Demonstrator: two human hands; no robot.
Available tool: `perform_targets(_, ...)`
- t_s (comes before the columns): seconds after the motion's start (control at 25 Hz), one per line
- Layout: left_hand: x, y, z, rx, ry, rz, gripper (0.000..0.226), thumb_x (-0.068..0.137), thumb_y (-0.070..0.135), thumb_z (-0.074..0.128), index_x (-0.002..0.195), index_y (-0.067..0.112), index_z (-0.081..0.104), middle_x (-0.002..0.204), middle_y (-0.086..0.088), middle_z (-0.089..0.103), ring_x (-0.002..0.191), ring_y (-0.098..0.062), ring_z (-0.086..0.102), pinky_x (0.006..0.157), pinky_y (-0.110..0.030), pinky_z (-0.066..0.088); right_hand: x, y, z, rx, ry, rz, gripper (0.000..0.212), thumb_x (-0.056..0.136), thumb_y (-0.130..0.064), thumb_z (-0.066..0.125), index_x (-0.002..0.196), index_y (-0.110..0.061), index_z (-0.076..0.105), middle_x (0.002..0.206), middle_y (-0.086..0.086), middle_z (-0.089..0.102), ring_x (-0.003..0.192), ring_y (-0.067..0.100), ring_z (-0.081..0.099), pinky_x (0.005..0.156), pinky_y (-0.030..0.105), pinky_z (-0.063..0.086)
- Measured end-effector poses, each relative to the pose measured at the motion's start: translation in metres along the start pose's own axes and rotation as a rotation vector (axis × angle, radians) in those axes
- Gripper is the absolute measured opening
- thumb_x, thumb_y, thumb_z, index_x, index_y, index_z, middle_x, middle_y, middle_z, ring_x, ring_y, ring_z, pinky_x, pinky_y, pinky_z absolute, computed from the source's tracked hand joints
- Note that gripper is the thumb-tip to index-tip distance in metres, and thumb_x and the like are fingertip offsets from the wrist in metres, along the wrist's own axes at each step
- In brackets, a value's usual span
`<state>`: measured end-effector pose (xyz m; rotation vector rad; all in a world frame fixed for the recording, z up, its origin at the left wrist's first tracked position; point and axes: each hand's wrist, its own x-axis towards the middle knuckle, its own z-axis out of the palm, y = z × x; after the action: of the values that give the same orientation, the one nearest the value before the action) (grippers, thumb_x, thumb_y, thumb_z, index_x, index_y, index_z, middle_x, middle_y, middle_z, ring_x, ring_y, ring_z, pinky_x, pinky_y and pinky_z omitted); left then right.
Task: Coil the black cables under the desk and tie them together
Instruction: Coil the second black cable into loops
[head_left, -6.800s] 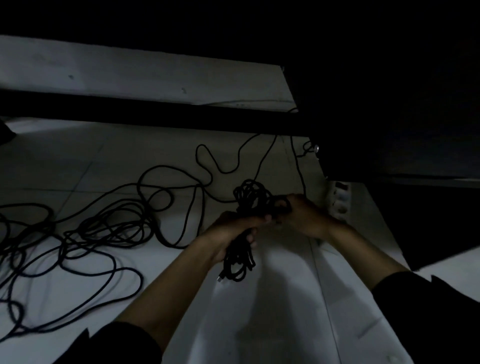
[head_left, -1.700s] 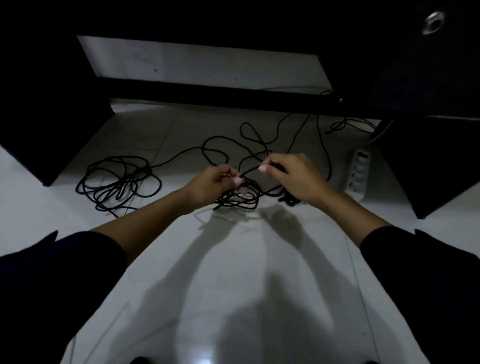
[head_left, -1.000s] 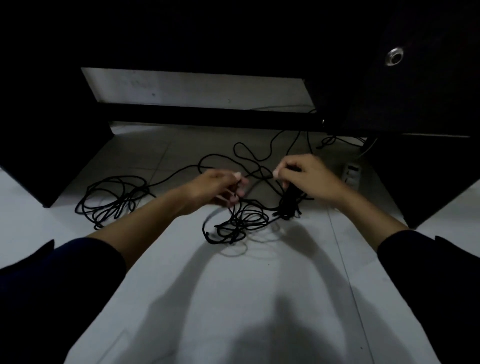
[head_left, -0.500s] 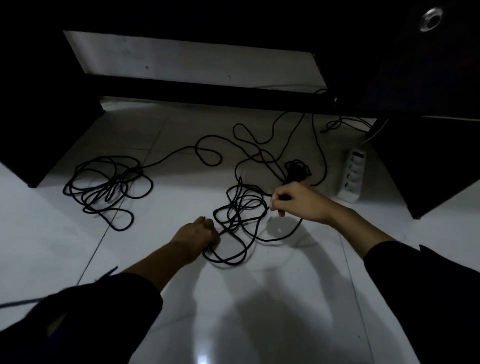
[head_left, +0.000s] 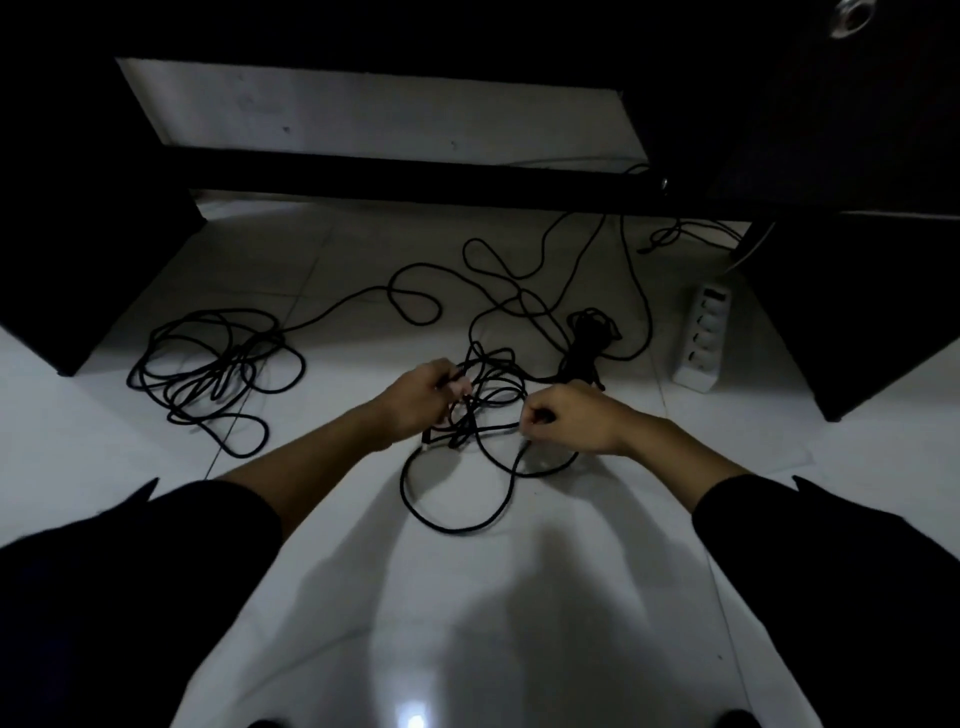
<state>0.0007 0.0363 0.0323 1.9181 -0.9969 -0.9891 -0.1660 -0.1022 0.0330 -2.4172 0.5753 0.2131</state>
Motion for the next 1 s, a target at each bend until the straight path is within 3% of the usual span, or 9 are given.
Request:
perform_targets(0.08,0.001,0.022,-0.001,-0.080,0.021,-0.002,0.017,0.101,0.021,0.045,0.102,0.007,0.056,0.089,-0.005,0.053,0.065,-0.008,0.044,0.060,-0.018,0.038,0.003,0.000,0.000,0.012,0.115,0.025,0.014,0.088,-0.017,0.063,0.100,-0.009,0.062,0.101,0.002,0.060,0.094,0.018,0.058,0.078,0.023,0.042)
perform_targets(0.24,-0.003,0.062,-0.007,-0.112,0.007,0.125,0.032,0.102,0.032,0.042,0.107,0.010,0.065,0.077,0.004,0.050,0.049,0.000,0.035,0.047,-0.014,0.028,0.007,-0.009,-0.016,0.215,0.576,0.046,0.044,0.087,-0.019,0.069,0.121,-0.010,0.043,0.117,0.000,0.036,0.099,0.013,0.045,0.084,0.025,0.041)
perform_targets(0.32,-0.007,0.078,-0.011,-0.189,-0.035,0.184,0.033,0.102,0.030,0.040,0.110,0.007,0.063,0.070,0.004,0.046,0.046,-0.001,0.031,0.046,-0.017,0.023,0.010,-0.016,-0.027,0.379,0.583,0.022,0.037,0.093,-0.022,0.062,0.126,-0.013,0.048,0.126,0.001,0.044,0.103,0.011,0.049,0.085,0.021,0.039)
perform_targets(0.4,-0.010,0.090,-0.015,-0.289,-0.070,0.224,0.033,0.103,0.030,0.038,0.111,0.007,0.060,0.066,0.004,0.041,0.045,-0.003,0.028,0.045,-0.018,0.020,0.011,-0.019,-0.033,0.455,0.559,0.005,0.019,0.098,-0.024,0.053,0.110,-0.013,0.062,0.115,0.007,0.062,0.100,0.016,0.058,0.081,0.022,0.042)
perform_targets(0.48,-0.011,0.096,-0.018,-0.375,-0.069,0.257,0.030,0.103,0.031,0.036,0.108,0.011,0.058,0.063,0.005,0.040,0.045,-0.004,0.026,0.043,-0.018,0.018,0.008,-0.020,-0.035,0.531,0.517,0.008,0.020,0.099,-0.025,0.050,0.101,-0.012,0.065,0.105,0.007,0.067,0.096,0.016,0.061,0.081,0.028,0.043)
perform_targets(0.64,-0.008,0.098,-0.026,-0.505,-0.048,0.269,0.027,0.104,0.031,0.035,0.106,0.015,0.056,0.063,0.007,0.040,0.045,-0.006,0.022,0.047,-0.023,0.014,0.002,-0.025,-0.039,0.659,0.432,-0.045,0.009,0.100,-0.018,0.049,0.099,-0.017,0.058,0.110,0.005,0.068,0.102,0.009,0.060,0.085,0.023,0.044)
perform_targets(0.72,-0.007,0.099,-0.030,-0.521,-0.018,0.267,0.025,0.104,0.030,0.034,0.104,0.015,0.055,0.063,0.006,0.041,0.045,-0.006,0.022,0.047,-0.022,0.016,0.001,-0.032,-0.045,0.747,0.477,-0.098,0.010,0.101,-0.014,0.046,0.103,-0.014,0.056,0.105,0.005,0.070,0.095,0.006,0.064,0.081,0.018,0.046)
perform_targets(0.88,-0.005,0.098,-0.032,-0.409,0.127,0.233,0.026,0.104,0.029,0.034,0.099,0.015,0.055,0.068,0.002,0.048,0.045,-0.006,0.030,0.044,-0.017,0.025,-0.004,-0.055,-0.068,0.934,0.625,-0.148,0.015,0.102,-0.016,0.043,0.100,-0.017,0.058,0.087,0.003,0.068,0.079,0.013,0.067,0.068,0.025,0.052)
perform_targets(1.0,-0.005,0.100,-0.027,-0.424,0.142,0.243,0.026,0.104,0.025,0.035,0.106,0.008,0.055,0.073,-0.001,0.053,0.049,-0.009,0.032,0.046,-0.018,0.027,-0.011,-0.073,-0.081,1.029,0.628,-0.188,0.016,0.103,-0.020,0.041,0.099,-0.015,0.056,0.078,0.002,0.060,0.067,0.015,0.065,0.063,0.030,0.054)
